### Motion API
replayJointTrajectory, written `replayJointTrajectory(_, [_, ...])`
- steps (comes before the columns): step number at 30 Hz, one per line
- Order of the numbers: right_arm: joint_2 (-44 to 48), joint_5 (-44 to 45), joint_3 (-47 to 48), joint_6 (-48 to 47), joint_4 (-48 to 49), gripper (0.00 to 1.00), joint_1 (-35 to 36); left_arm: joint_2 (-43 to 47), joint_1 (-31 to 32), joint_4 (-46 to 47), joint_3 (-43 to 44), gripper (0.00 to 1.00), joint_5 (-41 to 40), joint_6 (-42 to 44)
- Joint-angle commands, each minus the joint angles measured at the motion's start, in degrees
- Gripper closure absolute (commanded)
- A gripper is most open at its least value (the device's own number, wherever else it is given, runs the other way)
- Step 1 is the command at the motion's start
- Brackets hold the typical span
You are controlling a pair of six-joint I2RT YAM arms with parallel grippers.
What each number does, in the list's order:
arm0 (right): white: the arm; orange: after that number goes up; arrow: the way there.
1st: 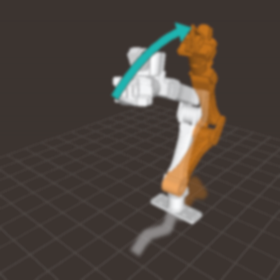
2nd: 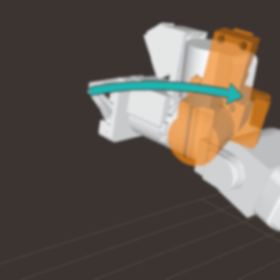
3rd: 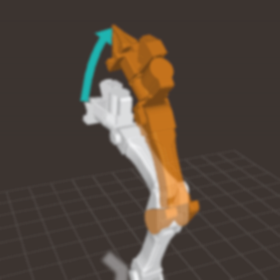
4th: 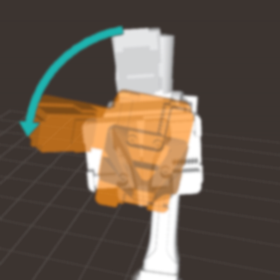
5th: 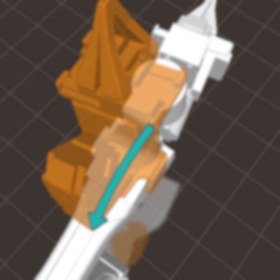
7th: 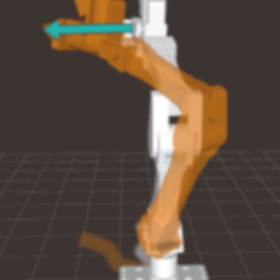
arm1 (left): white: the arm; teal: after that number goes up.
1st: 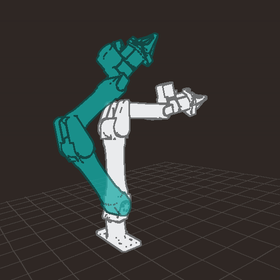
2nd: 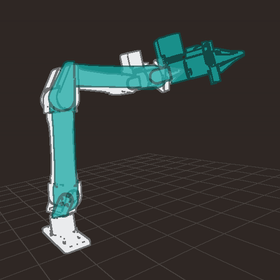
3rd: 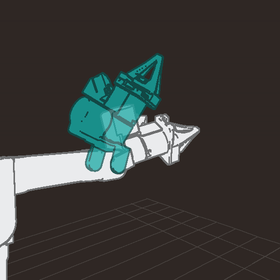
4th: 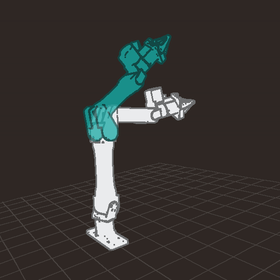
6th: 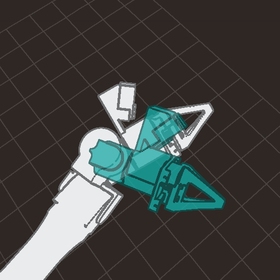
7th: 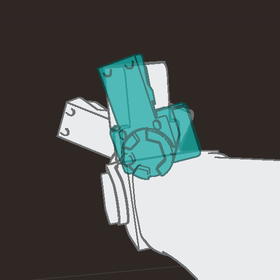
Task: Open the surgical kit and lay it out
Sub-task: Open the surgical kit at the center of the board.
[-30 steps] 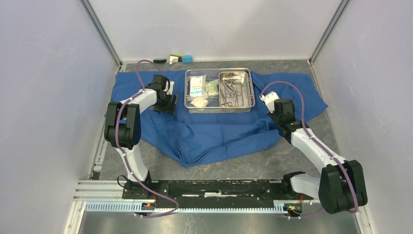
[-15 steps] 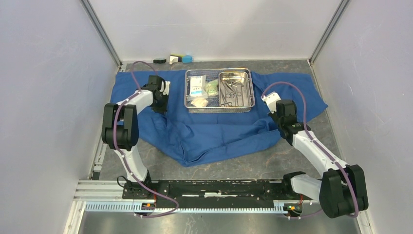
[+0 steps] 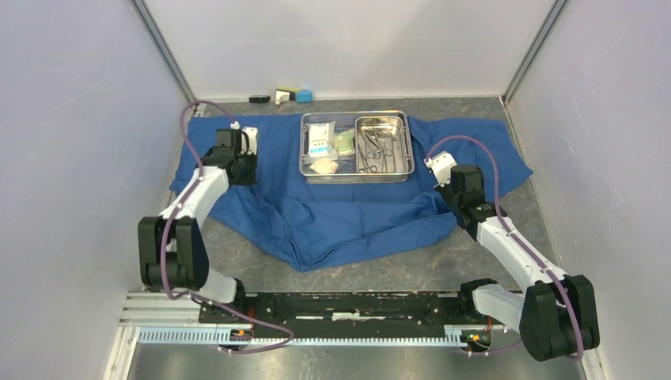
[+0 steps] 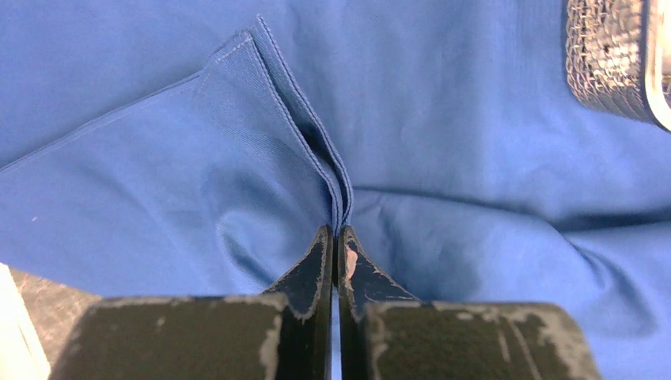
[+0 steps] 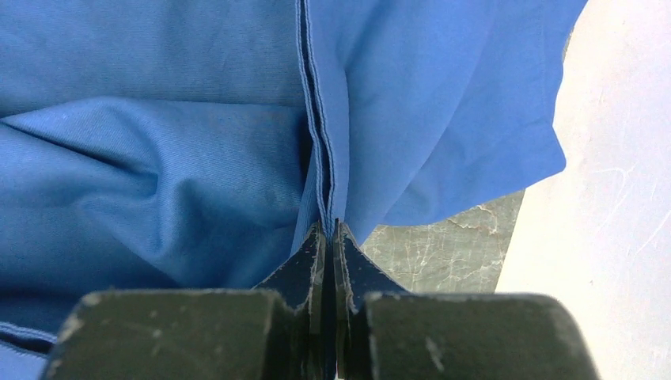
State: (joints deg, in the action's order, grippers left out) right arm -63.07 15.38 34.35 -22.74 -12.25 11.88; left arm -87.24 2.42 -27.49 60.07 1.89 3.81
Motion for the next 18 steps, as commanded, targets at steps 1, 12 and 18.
replayJointTrajectory(1, [2.4,-2.4,-0.9,0.9,0.5,0.94,-0.2,8.2,-0.3,0.9,-4.2,0.98,-0.9,3.1])
replayJointTrajectory(12, [4.7,-0.9,-2.6,-1.6,-3.4,0.84,-0.1,26.3,-0.7,-11.5,-8.8,0.98,-1.6,15.8])
replayJointTrajectory(18, [-2.2,-4.4,0.8,-1.2,-4.4,0.72,-0.1,31.3,-0.7,-17.4,-9.9,0.98,4.0,18.9])
